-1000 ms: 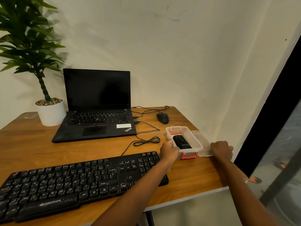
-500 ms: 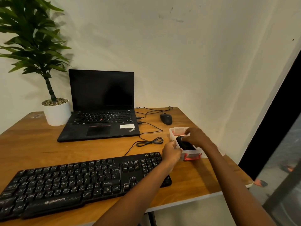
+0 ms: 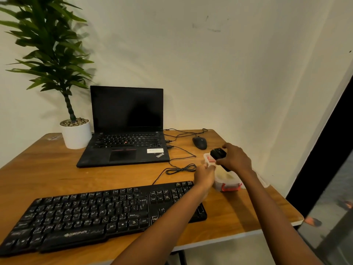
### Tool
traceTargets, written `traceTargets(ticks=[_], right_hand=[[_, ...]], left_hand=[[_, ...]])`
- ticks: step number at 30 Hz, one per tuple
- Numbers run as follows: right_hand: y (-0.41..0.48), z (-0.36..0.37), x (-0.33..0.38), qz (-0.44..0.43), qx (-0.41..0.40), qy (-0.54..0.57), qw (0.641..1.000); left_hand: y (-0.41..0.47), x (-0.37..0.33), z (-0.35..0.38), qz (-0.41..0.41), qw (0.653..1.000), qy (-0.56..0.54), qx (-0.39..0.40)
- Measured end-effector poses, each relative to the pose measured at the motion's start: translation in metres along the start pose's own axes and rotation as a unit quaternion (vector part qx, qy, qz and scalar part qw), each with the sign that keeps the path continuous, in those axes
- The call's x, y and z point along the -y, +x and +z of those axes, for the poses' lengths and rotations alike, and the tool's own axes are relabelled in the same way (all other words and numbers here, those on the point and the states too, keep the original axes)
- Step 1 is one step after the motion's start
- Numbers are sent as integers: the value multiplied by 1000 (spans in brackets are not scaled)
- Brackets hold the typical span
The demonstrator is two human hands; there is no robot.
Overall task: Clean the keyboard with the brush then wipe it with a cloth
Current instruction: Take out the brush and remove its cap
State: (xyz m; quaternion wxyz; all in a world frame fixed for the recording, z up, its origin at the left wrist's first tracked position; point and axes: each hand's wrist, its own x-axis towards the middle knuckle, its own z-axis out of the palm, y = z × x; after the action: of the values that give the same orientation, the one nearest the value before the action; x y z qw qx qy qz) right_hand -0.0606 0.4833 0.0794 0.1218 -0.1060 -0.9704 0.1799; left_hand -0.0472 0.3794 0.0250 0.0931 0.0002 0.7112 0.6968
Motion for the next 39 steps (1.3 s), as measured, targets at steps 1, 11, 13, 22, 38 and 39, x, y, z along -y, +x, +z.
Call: traceTargets(ticks=[1,11,13,22,38,39], right_hand=[[-4,-8,6,-28,-13,39,999],[-101,-4,59,-246,38,261,933],[-119,8,64,-224,66,326,916],[-175,56,72,36,110,639,761],[-197,79,70,113,116,668,726],[-197,80,70,114,115,666,728]], left_hand=[[-4,-9,-5,12,999,-35,-13],[-87,-33,-114,20,984,-170,39],[-101,-22,-132,11,982,-187,35],[-131,26,-159,25,979,-203,-10],[-139,66,-161,70,982,-163,60],[-138,67,-161,71,983,-157,61]])
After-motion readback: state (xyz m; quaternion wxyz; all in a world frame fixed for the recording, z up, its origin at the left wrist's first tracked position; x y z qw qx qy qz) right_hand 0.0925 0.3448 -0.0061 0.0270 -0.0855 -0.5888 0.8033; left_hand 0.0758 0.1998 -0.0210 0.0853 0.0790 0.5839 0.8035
